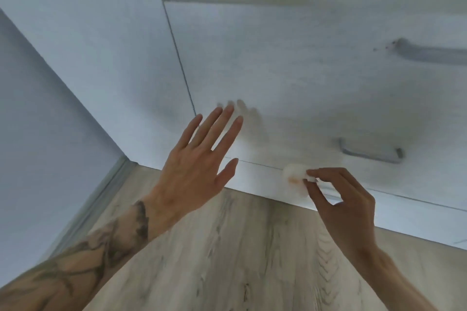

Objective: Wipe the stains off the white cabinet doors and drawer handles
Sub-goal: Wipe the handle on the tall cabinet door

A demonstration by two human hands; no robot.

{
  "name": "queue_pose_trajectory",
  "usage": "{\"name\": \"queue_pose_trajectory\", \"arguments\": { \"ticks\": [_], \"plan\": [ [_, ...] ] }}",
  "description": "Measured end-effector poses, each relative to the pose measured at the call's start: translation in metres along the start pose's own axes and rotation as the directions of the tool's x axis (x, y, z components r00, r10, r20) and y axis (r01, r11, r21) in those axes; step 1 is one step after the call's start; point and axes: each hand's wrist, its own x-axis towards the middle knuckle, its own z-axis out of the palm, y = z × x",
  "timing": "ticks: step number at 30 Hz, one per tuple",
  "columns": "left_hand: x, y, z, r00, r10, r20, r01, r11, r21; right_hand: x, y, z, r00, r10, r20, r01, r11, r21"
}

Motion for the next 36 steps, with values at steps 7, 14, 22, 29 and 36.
{"name": "queue_pose_trajectory", "arguments": {
  "ticks": [7, 14, 22, 29, 36],
  "plan": [
    [-0.007, -0.123, -0.075, 0.974, -0.148, -0.169, 0.139, 0.988, -0.063, 0.072, -0.16, 0.036, 0.992, -0.115, -0.055, 0.118, 0.992, 0.052],
    [0.009, -0.255, -0.149, 0.945, -0.168, -0.281, 0.154, 0.985, -0.073, 0.14, -0.31, 0.074, 0.958, -0.215, -0.188, 0.228, 0.972, 0.052],
    [0.072, -0.356, -0.234, 0.848, -0.154, -0.506, 0.108, 0.987, -0.118, 0.21, -0.439, 0.083, 0.903, -0.209, -0.375, 0.233, 0.972, 0.019],
    [0.15, -0.383, -0.264, 0.757, -0.17, -0.63, 0.082, 0.983, -0.167, 0.26, -0.479, 0.071, 0.799, -0.312, -0.513, 0.284, 0.949, -0.135],
    [0.175, -0.387, -0.24, 0.731, -0.127, -0.671, 0.089, 0.992, -0.091, 0.274, -0.468, 0.081, 0.824, -0.416, -0.385, 0.351, 0.908, -0.229]
  ]
}}
